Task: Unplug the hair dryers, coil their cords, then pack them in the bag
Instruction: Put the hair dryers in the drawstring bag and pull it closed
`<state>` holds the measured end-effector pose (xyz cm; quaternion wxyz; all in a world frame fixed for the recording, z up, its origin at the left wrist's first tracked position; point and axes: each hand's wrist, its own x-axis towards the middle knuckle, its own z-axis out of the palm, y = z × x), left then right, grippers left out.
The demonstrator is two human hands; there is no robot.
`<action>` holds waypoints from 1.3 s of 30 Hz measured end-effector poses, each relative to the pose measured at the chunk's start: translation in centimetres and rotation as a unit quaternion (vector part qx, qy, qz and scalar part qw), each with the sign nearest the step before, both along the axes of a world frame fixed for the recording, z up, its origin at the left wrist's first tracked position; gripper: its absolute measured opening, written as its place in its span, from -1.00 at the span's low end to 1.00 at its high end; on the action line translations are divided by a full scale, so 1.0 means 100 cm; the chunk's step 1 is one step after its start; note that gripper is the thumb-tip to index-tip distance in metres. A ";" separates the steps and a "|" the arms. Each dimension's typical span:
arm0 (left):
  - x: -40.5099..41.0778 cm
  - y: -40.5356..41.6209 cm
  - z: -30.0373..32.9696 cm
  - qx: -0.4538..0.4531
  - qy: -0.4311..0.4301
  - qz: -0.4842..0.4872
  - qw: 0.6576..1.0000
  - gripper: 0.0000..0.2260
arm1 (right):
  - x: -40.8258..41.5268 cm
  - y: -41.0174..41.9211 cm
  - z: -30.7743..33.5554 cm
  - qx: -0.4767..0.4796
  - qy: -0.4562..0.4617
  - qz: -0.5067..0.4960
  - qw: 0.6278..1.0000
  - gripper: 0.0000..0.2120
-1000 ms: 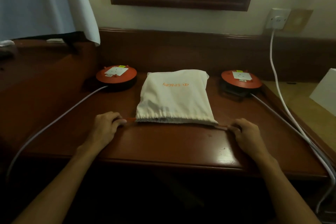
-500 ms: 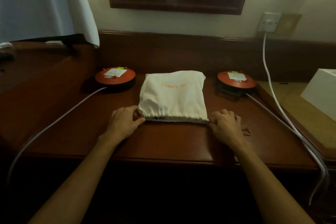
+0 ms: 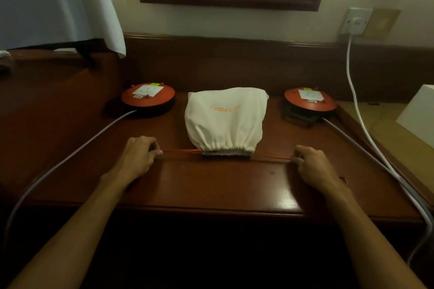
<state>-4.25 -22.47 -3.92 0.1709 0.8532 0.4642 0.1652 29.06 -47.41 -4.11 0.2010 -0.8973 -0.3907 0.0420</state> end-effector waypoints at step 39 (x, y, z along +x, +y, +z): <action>0.078 0.071 0.179 0.165 -0.135 -0.003 0.977 -0.79 | 0.047 0.103 0.161 0.295 0.006 0.059 0.954 -0.77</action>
